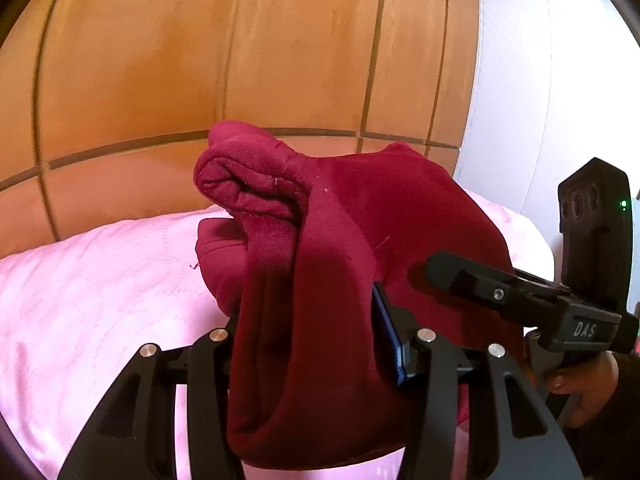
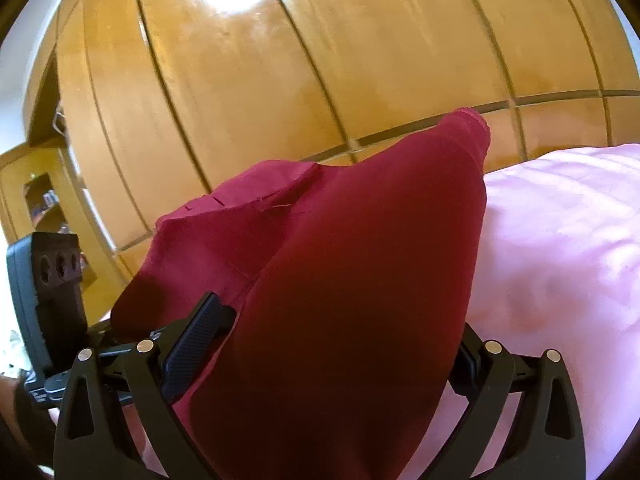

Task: Fold small clothes
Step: 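Fold the held end over the shirt bundle and open the left tool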

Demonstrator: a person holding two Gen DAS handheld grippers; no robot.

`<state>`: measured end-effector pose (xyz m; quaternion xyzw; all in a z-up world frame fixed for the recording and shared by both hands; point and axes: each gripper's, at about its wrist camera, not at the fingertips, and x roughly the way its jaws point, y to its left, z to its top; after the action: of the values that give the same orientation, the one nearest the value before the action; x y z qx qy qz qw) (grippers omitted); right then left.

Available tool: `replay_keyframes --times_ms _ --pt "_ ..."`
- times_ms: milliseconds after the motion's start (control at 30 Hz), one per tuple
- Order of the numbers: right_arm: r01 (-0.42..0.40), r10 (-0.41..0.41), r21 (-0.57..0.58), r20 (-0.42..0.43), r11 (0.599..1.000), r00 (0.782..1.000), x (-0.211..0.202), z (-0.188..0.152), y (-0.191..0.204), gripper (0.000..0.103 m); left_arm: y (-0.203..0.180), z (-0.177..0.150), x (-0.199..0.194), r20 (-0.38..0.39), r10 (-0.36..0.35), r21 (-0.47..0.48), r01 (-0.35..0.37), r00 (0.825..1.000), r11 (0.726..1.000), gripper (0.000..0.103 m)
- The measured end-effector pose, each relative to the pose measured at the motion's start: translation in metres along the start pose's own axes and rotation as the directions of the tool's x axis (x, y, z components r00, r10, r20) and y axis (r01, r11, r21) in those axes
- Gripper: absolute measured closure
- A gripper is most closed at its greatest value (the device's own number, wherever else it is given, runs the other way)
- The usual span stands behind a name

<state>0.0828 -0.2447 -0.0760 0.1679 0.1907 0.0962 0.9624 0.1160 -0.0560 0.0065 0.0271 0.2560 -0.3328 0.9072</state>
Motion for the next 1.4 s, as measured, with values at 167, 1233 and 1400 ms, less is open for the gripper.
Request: replay_keyframes --times_ms 167,1233,1400 --pt "0.065 -0.065 0.0 -0.02 0.998 0.998 0.017 0.0 -0.031 0.006 -0.002 0.005 0.043 -0.047 -0.002 0.006 0.002 0.999 1.0 0.056" --pt "0.293 -0.258 0.103 -0.263 0.951 0.93 0.016 -0.055 -0.055 0.004 0.037 -0.051 0.076 -0.25 -0.049 -0.304 -0.031 0.967 0.952 0.014" --pt "0.338 -0.302 0.09 -0.28 0.937 0.911 -0.013 -0.049 -0.047 0.004 0.023 -0.064 0.044 -0.246 0.002 -0.288 -0.075 0.969 0.955 0.009"
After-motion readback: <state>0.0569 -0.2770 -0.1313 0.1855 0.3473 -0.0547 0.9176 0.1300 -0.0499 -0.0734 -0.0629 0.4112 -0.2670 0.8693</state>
